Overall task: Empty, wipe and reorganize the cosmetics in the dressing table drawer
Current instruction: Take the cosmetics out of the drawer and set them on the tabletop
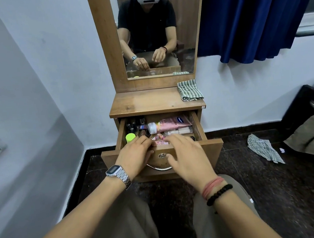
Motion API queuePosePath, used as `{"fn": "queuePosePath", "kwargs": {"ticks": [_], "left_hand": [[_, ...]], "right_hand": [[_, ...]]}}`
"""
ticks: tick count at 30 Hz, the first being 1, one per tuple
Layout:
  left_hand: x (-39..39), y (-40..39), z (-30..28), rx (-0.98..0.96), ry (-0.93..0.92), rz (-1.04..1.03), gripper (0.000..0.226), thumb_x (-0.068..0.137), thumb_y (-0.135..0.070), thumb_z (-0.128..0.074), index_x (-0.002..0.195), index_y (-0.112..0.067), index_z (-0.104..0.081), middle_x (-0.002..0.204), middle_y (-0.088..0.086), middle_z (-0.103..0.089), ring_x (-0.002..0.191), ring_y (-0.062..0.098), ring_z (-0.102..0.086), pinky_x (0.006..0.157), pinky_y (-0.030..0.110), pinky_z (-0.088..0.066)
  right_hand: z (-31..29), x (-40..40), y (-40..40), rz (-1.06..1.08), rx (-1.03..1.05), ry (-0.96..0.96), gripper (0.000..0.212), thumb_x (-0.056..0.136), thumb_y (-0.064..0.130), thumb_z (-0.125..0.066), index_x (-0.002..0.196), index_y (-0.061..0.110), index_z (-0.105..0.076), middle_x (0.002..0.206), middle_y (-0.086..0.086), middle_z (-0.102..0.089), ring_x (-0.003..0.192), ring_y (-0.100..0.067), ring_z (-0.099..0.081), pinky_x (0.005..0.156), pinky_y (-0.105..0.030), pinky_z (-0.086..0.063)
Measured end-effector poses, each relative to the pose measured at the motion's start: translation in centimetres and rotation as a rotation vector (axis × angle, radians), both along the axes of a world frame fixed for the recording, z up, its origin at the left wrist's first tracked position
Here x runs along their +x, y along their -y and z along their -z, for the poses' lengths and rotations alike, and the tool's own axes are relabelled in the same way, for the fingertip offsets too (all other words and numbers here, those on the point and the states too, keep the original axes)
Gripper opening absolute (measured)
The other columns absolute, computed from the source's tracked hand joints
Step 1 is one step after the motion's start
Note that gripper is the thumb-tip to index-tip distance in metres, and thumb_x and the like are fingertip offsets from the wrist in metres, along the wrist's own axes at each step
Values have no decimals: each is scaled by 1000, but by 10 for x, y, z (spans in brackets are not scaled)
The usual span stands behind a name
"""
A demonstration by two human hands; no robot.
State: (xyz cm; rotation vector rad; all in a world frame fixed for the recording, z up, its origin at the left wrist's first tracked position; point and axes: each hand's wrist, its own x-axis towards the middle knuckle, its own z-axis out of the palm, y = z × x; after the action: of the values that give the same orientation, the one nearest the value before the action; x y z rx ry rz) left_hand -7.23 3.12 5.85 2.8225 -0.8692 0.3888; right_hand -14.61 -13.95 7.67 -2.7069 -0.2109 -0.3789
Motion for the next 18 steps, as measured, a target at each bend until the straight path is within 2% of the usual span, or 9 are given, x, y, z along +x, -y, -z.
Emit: {"fn": "queuePosePath", "kwargs": {"ticks": [2, 4, 8, 13, 18], "left_hand": [[-7, 1, 0, -19, -21, -17, 23, 91, -29, -54, 113, -27, -57, 112, -9, -57, 103, 13, -51, 81, 22, -37], [-13, 2, -2, -20, -32, -34, 21, 91, -29, -54, 112, -29, -57, 114, -11, -56, 105, 11, -50, 82, 21, -36], [-25, 3, -3, -25, -53, -58, 21, 92, -31, -53, 112, -29, -57, 117, -12, -55, 108, 10, -49, 85, 19, -35], [-34, 0, -2, -40, -109, -60, 21, 91, -31, -53, 112, -29, -55, 117, -11, -53, 109, 12, -48, 88, 25, -42], [-35, -6, -2, -33, -97, 6, 20, 90, -33, -54, 110, -30, -55, 116, -13, -54, 107, 9, -48, 83, 21, -39]], "right_hand": [[4, 9, 8, 14, -49, -129, 57, 91, 35, -54, 144, 28, -34, 149, 7, -36, 139, -15, -31, 114, -38, -20], [12, 15, 10, -12, -79, -206, 58, 92, 36, -54, 145, 28, -32, 150, 7, -36, 139, -14, -30, 114, -38, -15], [29, 12, 7, -37, -63, -166, 42, 92, 34, -53, 133, 31, -43, 133, 11, -51, 126, -14, -42, 107, -33, -16], [38, 0, 1, -22, -126, -126, 48, 87, 37, -55, 133, 32, -41, 128, 11, -49, 124, -15, -40, 108, -35, -13], [41, -12, -12, 49, -161, -107, 50, 84, 33, -55, 132, 31, -40, 128, 10, -47, 124, -16, -38, 111, -38, -12]]}}
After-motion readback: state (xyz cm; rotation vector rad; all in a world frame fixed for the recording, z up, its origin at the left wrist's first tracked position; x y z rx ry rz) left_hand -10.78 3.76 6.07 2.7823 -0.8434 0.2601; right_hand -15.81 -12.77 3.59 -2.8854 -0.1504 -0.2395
